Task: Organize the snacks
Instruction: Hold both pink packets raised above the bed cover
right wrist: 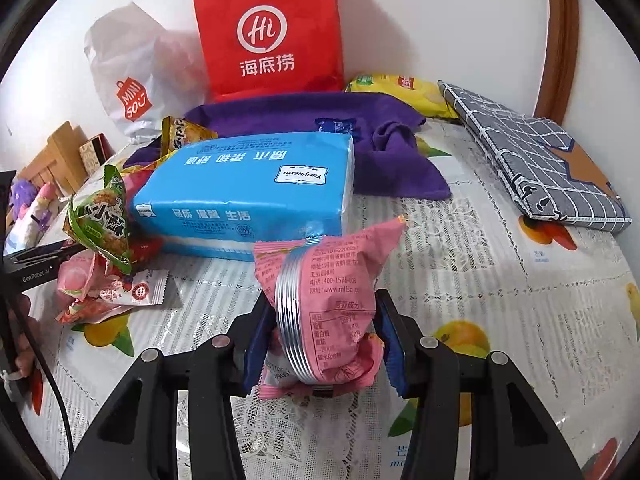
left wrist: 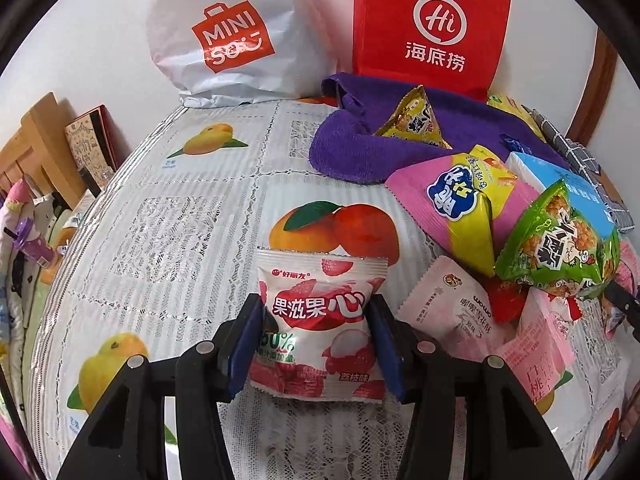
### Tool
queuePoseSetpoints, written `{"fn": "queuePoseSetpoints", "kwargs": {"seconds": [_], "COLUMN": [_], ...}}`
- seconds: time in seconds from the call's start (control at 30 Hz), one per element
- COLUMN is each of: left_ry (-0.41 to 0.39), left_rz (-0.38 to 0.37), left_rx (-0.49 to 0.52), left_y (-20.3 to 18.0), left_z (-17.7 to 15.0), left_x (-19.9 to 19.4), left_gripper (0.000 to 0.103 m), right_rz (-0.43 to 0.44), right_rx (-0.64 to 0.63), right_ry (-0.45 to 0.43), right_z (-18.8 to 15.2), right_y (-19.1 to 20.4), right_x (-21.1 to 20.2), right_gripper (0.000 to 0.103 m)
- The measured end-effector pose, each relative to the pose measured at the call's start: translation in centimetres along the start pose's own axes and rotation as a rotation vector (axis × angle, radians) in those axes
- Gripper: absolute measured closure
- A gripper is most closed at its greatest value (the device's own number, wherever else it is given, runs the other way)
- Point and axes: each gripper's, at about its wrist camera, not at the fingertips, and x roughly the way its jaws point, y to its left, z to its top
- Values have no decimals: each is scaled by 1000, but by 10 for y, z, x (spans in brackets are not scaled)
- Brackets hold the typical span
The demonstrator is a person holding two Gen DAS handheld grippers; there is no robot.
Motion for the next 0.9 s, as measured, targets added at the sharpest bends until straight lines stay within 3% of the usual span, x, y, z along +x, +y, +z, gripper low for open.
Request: {"fn": "queuePoseSetpoints", "kwargs": {"seconds": [0.27, 0.77, 0.9], "left_ry": [-1, -2, -3], "left_rz": [21, 36, 26], "left_rx": [9, 15, 8], "left_y": [-2, -4, -3], "left_z": [-1, -1, -2], "left_x": [1, 1, 1], "left_gripper": [50, 48, 49], "right_rz": [-56, 26, 7], "right_rx": [-44, 79, 23], "right_ry": [17, 43, 30], "right_z": [0, 0, -1], "right_y": [9, -14, -3], "right_x": [3, 9, 6], "right_gripper": [54, 56, 57]}}
